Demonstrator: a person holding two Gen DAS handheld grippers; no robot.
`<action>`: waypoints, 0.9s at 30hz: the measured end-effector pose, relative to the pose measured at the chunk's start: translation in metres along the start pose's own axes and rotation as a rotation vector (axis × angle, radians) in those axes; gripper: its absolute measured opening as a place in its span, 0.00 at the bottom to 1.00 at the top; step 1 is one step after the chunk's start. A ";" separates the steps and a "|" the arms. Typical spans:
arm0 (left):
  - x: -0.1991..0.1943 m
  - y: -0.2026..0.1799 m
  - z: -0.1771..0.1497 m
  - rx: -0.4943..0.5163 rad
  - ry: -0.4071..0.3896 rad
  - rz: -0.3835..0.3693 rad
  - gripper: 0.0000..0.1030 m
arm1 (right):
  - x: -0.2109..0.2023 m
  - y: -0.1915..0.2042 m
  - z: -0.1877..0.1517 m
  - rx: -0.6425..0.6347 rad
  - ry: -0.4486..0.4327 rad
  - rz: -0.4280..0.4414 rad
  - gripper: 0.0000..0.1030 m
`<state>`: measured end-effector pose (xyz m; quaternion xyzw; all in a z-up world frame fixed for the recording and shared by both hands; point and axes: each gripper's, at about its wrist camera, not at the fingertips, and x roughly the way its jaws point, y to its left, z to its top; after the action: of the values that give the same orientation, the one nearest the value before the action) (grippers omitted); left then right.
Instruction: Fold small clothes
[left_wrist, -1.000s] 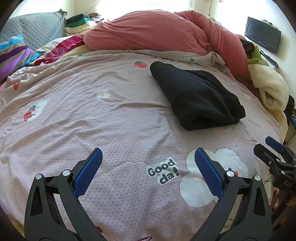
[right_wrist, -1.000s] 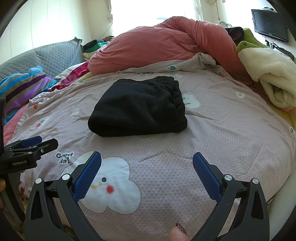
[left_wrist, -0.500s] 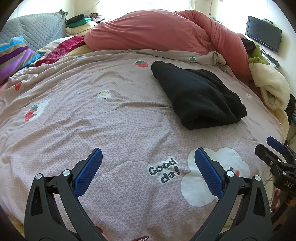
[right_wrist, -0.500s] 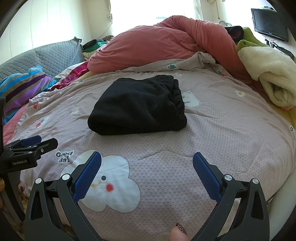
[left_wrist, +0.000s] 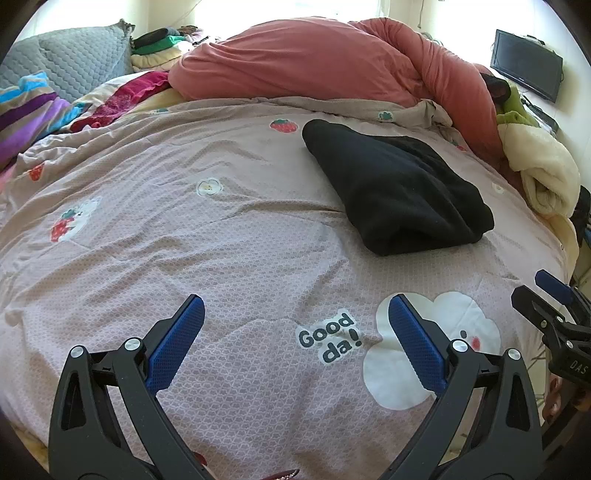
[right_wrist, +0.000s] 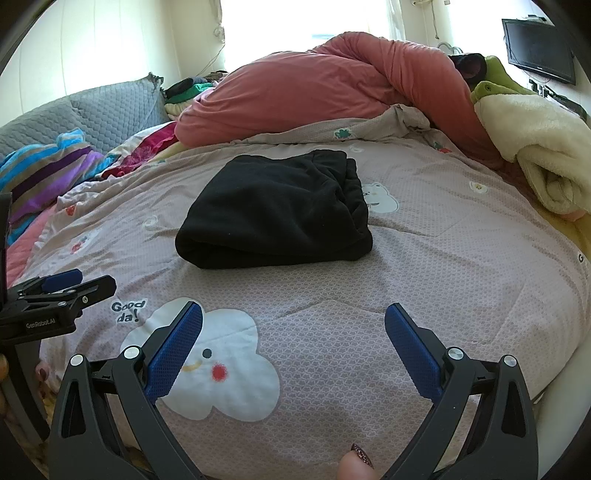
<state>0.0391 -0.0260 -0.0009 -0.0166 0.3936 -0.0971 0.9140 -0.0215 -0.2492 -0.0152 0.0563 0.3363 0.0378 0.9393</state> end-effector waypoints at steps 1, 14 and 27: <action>0.000 0.000 0.000 0.000 -0.001 0.000 0.91 | 0.000 0.000 0.000 0.000 0.000 0.001 0.95; 0.001 0.000 0.000 -0.001 0.000 0.001 0.91 | 0.000 -0.001 -0.001 0.004 0.003 -0.002 0.96; 0.001 0.009 -0.001 -0.048 0.033 0.024 0.91 | -0.006 -0.032 -0.003 0.065 -0.005 -0.150 0.95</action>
<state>0.0402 -0.0169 -0.0034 -0.0322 0.4109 -0.0772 0.9078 -0.0271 -0.2813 -0.0179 0.0617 0.3383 -0.0437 0.9380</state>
